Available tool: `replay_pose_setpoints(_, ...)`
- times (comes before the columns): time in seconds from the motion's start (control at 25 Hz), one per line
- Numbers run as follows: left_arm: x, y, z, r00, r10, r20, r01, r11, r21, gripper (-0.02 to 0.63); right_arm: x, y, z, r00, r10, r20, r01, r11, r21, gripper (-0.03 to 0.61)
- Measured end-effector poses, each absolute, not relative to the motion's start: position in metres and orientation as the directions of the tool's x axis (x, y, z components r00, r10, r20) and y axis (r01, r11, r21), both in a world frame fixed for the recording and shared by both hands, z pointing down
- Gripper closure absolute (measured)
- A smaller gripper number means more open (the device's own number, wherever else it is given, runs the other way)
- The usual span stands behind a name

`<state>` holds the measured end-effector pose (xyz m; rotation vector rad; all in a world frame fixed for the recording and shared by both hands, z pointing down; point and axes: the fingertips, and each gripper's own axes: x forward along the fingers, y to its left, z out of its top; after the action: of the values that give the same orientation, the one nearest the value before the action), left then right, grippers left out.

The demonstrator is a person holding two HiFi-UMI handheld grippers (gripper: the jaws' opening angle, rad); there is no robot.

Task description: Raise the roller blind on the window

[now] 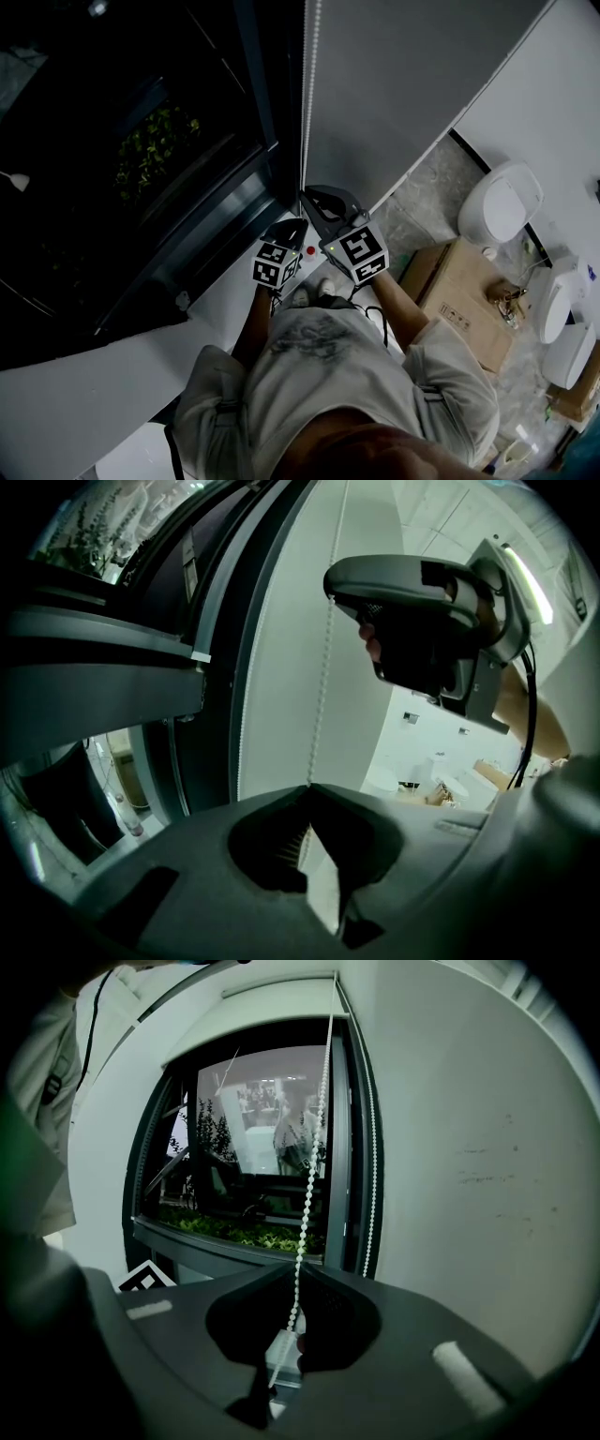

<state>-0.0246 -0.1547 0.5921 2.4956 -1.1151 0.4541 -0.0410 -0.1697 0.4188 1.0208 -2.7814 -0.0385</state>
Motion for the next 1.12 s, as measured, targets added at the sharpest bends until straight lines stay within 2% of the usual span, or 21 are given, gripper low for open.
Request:
replay_pose_setpoints(0.12,-0.029,-0.149,0.583,0.625,-0.659,0.417,-0.771,-0.607,0.196,0.599,-0.041,-0.170,0.418,-0.748,-0.645,0.156,-0.639,0.764,0.094,0.555)
replay_pose_setpoints(0.32,-0.038,-0.138,0.532,0.645,-0.689,0.329,-0.762,-0.611,0.213,0.555,-0.037,-0.171,0.419,-0.744,-0.650,0.154,-0.645,0.759,0.091,0.555)
replay_pose_setpoints(0.8,-0.042,-0.135,0.372,0.660,-0.748,0.067,-0.751,-0.657,0.068,0.550,-0.034,-0.169,0.419,-0.746,-0.649,0.150,-0.643,0.760,0.095,0.555)
replay_pose_setpoints(1.12,-0.024,-0.159,0.296,0.680,-0.732,-0.040,-0.733,-0.679,-0.031,0.525,-0.041,-0.160,0.419,-0.756,-0.639,0.143,-0.632,0.769,0.095,0.555)
